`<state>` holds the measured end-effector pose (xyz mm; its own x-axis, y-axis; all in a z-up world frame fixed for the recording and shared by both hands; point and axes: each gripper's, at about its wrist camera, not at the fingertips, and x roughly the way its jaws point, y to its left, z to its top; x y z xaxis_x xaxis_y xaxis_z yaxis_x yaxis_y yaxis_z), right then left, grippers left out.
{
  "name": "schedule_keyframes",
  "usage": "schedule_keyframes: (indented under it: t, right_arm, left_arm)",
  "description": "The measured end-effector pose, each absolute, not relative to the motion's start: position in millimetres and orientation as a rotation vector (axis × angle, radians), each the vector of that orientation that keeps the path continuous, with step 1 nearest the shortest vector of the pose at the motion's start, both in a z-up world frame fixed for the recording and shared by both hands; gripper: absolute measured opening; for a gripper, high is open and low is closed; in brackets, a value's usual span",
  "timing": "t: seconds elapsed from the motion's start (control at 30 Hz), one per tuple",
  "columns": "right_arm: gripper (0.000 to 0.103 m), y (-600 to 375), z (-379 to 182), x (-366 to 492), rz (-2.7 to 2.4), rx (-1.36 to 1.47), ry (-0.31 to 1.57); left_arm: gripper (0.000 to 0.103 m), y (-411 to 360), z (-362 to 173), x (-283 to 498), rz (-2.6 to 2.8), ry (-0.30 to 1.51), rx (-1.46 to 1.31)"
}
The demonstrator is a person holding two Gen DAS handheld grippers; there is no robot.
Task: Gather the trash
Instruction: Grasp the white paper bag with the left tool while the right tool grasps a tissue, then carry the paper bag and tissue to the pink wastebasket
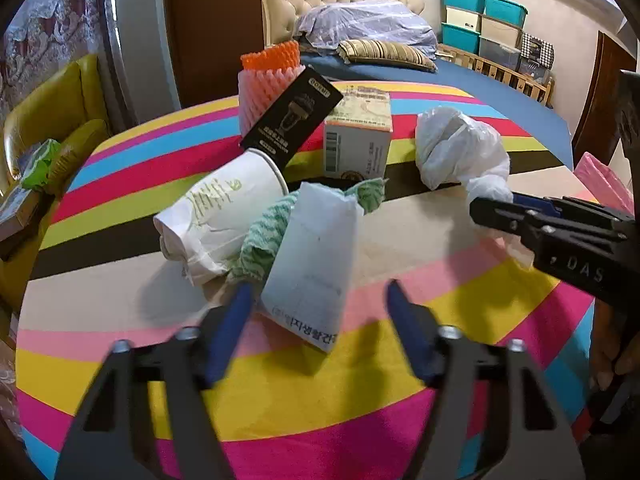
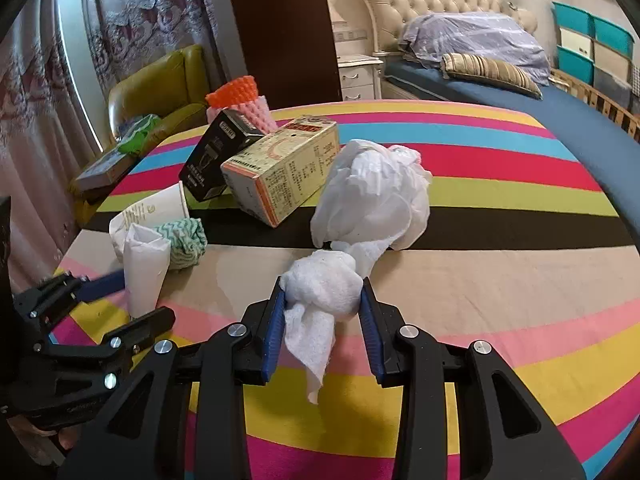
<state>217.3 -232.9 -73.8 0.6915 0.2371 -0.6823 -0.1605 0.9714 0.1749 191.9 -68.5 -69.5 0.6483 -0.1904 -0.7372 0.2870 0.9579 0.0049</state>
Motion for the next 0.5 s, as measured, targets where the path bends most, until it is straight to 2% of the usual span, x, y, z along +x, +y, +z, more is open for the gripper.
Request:
schedule_keyframes:
  t: [0.07, 0.5]
  right_arm:
    - [0.034, -233.1, -74.3, 218.3, 0.221, 0.11, 0.779]
    - [0.034, -230.5, -72.8, 214.4, 0.213, 0.092, 0.762]
  left_arm:
    - [0.044, -70.2, -72.1, 193.7, -0.283, 0.837, 0.124]
    - [0.041, -64.0, -58.1, 171.3, -0.27, 0.73, 0.067]
